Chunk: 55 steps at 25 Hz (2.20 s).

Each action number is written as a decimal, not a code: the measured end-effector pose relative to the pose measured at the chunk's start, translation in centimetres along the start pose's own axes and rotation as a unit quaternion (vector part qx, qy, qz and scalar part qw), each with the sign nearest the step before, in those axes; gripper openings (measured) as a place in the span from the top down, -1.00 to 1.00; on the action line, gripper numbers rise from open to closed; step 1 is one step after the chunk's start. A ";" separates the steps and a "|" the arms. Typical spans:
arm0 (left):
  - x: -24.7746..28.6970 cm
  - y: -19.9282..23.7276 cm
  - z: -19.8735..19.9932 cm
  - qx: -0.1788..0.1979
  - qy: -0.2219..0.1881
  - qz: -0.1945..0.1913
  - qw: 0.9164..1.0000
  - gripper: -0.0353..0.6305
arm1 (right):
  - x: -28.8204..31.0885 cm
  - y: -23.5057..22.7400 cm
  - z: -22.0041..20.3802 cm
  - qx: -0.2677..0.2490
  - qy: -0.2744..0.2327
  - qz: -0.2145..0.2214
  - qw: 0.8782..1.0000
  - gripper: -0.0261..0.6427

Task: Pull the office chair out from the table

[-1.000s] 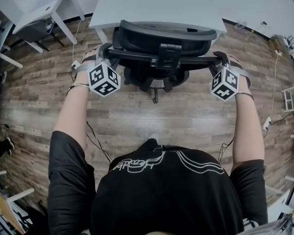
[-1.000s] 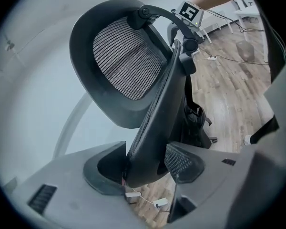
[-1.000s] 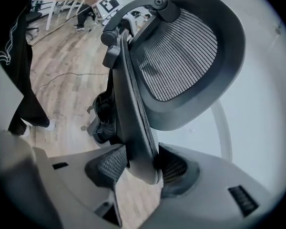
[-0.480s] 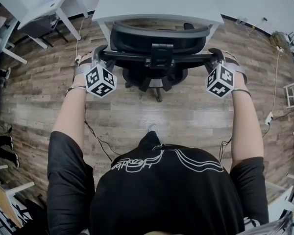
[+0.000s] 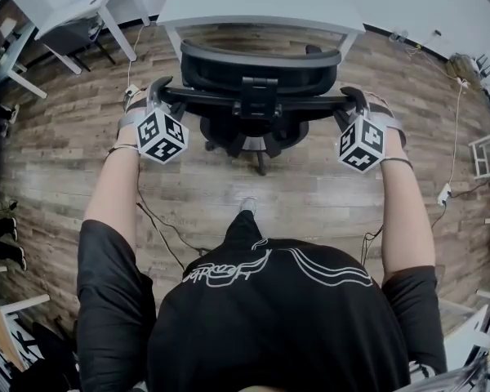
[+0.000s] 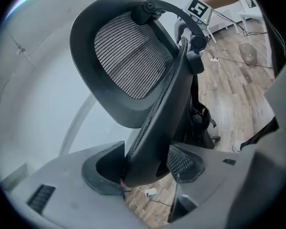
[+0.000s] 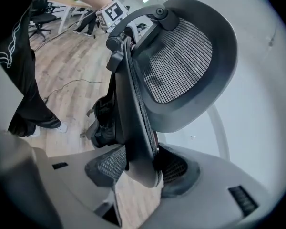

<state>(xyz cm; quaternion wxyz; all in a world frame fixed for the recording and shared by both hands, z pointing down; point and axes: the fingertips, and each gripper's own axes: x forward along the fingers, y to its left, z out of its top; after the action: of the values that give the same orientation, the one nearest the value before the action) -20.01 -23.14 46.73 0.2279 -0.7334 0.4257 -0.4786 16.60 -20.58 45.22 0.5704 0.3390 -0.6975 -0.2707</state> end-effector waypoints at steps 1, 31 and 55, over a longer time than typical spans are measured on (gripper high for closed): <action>-0.6 -0.4 -0.1 -0.001 0.002 0.000 1.000 0.18 | -0.6 0.5 0.0 -0.001 -0.004 0.000 1.000 0.28; -12.3 -9.0 -0.3 -0.013 0.052 0.032 0.998 0.18 | -12.0 9.0 -1.4 0.006 -0.052 -0.034 0.998 0.26; -36.9 -21.2 2.1 -0.323 -0.132 -0.141 0.926 0.13 | -34.4 21.5 14.9 0.307 -0.244 -0.005 0.920 0.22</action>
<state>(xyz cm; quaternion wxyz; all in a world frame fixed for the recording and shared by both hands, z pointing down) -16.16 19.16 42.79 -0.0367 -0.8763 0.4157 -0.2408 2.58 19.55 37.61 0.2493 0.4243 -0.8622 -0.1202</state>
